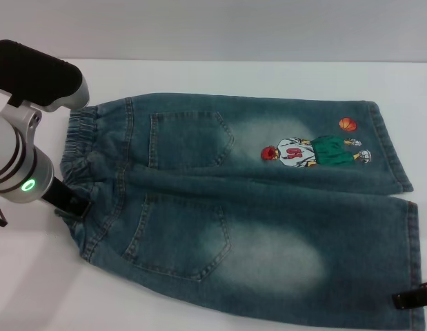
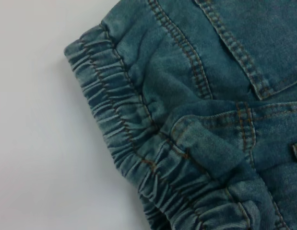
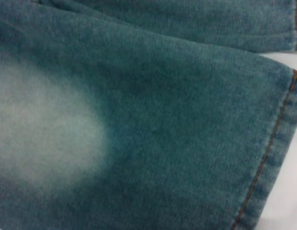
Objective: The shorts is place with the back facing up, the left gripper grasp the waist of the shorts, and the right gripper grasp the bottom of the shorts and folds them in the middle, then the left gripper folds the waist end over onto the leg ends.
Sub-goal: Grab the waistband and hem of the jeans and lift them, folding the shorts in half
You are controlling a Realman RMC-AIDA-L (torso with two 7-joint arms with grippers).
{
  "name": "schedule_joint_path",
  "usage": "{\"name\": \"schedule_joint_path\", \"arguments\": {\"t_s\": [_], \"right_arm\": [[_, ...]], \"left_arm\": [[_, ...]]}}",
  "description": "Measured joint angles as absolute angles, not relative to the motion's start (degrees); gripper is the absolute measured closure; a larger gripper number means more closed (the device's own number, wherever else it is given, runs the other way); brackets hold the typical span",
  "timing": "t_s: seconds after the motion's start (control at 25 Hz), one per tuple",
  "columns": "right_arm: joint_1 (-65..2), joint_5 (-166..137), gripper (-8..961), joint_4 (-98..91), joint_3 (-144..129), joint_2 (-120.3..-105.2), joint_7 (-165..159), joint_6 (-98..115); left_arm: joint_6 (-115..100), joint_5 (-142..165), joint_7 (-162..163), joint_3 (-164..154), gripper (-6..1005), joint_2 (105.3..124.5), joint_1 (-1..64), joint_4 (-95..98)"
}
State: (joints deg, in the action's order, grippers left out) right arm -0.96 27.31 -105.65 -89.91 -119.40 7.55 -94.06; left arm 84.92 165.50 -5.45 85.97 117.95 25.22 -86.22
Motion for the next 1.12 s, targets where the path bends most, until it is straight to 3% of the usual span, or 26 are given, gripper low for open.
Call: {"name": "schedule_joint_path", "arguments": {"t_s": [1.12], "right_arm": [[-1.02,28.54,220,-104.17,-91.53,-119.54,6.79,-92.68]], "left_arm": [[84.55,165.32,-5.45,85.44,832,117.94,25.50,-86.16]]}}
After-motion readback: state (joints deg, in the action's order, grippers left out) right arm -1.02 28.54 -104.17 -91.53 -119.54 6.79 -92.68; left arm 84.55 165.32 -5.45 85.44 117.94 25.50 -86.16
